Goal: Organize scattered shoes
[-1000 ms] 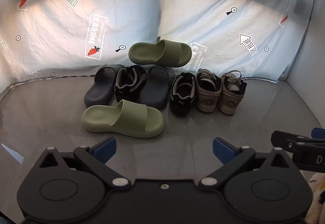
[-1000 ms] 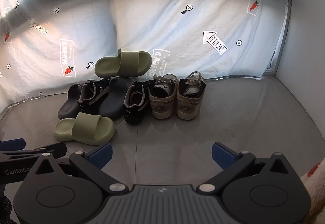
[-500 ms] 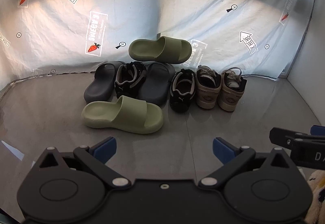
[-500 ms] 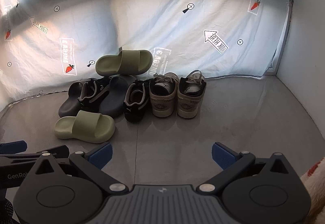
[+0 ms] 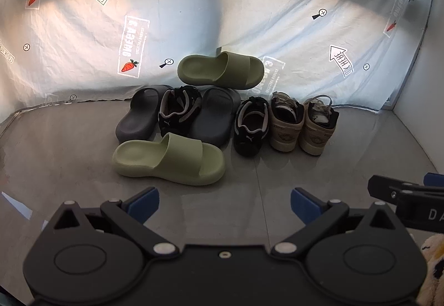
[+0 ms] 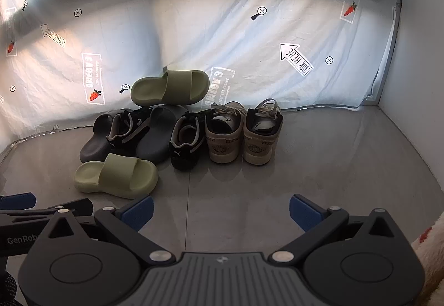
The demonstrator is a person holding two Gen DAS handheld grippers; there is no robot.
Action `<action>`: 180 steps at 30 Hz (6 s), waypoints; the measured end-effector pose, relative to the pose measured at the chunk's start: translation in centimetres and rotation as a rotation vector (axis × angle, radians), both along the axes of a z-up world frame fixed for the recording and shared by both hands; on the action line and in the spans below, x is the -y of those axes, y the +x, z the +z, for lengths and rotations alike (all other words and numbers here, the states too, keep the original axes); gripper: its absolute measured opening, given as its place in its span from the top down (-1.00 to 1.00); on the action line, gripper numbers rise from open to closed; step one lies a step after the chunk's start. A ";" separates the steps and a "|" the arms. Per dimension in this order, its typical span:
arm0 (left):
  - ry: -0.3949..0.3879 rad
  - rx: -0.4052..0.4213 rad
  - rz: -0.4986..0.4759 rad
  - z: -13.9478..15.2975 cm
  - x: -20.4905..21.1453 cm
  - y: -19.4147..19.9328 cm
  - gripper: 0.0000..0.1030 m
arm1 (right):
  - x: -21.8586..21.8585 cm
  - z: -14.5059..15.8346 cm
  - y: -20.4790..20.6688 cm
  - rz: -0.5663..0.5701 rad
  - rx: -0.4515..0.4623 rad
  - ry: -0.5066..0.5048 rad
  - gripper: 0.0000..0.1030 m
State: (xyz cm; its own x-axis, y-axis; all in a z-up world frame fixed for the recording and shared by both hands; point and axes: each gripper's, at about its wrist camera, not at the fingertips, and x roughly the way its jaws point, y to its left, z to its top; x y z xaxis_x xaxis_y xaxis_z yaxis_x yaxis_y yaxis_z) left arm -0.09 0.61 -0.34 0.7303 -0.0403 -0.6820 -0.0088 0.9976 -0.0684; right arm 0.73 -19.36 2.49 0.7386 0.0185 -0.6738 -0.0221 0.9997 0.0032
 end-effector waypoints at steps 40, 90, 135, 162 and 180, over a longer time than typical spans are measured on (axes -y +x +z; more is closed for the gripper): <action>-0.096 0.089 0.052 -9.0 -8.8 11.2 0.07 | 0.9 -0.9 3.8 -0.037 -0.042 0.015 -1.00; -0.422 -0.111 -0.141 -15.8 -7.1 -0.3 0.75 | 0.2 -2.7 1.8 -0.185 -0.126 0.040 -1.00; -0.267 -0.050 0.075 -14.5 -6.5 0.9 0.43 | -1.2 -3.3 1.4 -0.108 -0.164 0.015 -1.00; -0.178 -0.099 0.257 -17.5 -9.3 3.4 0.70 | -1.1 -3.3 1.6 -0.082 -0.178 0.017 -1.00; -0.205 0.159 0.026 -10.1 -10.8 4.5 -0.41 | 2.3 -3.5 3.9 -0.161 -0.152 0.032 -1.00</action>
